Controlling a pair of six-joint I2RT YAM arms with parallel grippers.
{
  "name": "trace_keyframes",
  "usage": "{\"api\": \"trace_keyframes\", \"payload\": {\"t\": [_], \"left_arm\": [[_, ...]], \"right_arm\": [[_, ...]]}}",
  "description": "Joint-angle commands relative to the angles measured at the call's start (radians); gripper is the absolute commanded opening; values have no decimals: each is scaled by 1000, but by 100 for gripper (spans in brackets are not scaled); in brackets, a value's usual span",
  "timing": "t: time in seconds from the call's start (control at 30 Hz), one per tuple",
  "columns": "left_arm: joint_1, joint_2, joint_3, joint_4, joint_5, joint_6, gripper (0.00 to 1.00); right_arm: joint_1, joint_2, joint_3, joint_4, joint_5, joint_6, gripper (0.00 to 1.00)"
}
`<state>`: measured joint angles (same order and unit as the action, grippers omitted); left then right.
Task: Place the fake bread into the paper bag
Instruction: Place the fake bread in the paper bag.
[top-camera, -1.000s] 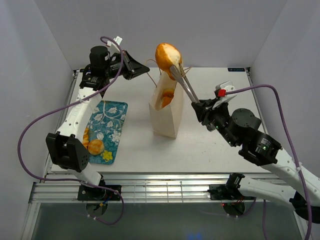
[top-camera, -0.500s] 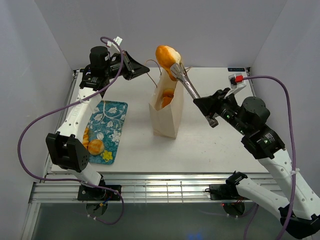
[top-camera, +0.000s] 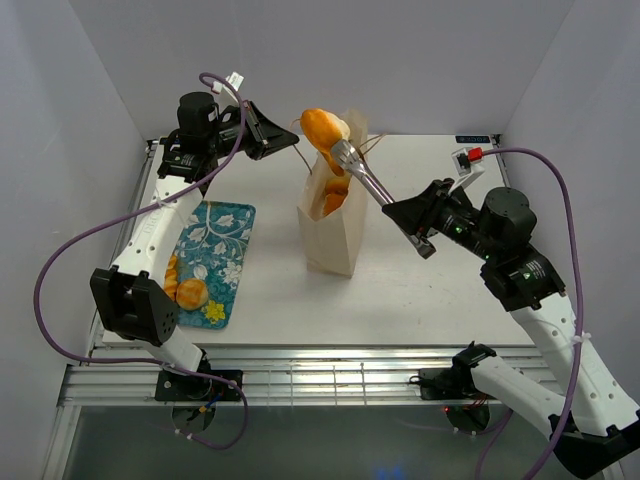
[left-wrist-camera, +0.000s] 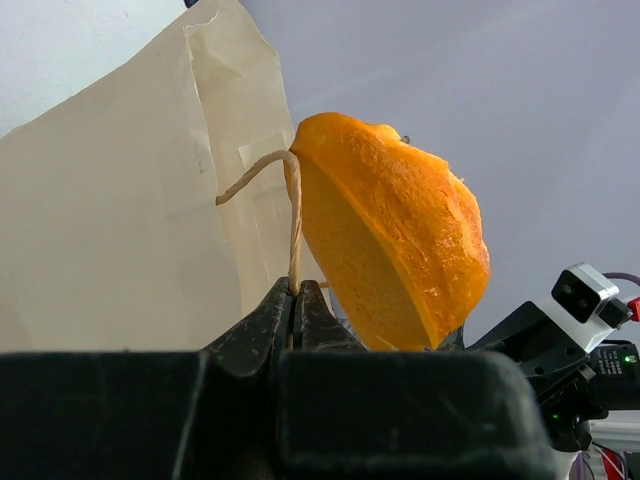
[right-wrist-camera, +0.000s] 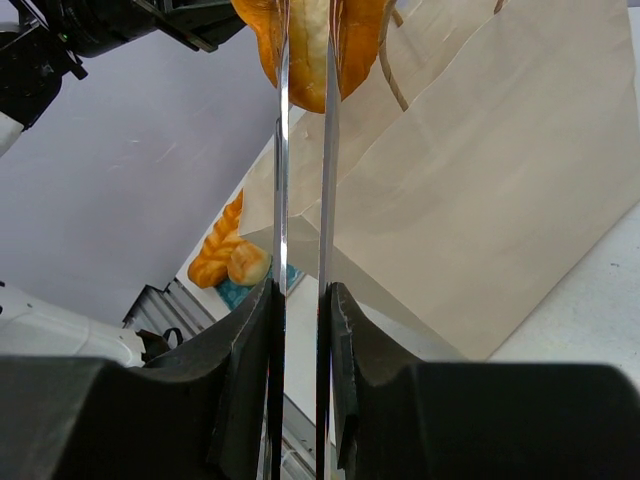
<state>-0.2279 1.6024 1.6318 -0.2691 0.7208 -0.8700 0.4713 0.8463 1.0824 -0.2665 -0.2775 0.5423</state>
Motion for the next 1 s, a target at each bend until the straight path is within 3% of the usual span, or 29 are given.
{"api": "trace_keyframes", "payload": {"t": [0.0, 0.2, 0.63, 0.97], "left_arm": [[4, -61, 31, 4, 19, -6, 0], [6, -79, 22, 13, 20, -14, 0], [6, -102, 8, 14, 19, -20, 0], [4, -102, -9, 19, 20, -18, 0]], "right_arm": [[-5, -13, 22, 78, -22, -1, 9], [-5, 8, 28, 44, 18, -16, 10], [-5, -1, 48, -8, 90, -59, 33], [-5, -1, 34, -11, 77, -58, 43]]}}
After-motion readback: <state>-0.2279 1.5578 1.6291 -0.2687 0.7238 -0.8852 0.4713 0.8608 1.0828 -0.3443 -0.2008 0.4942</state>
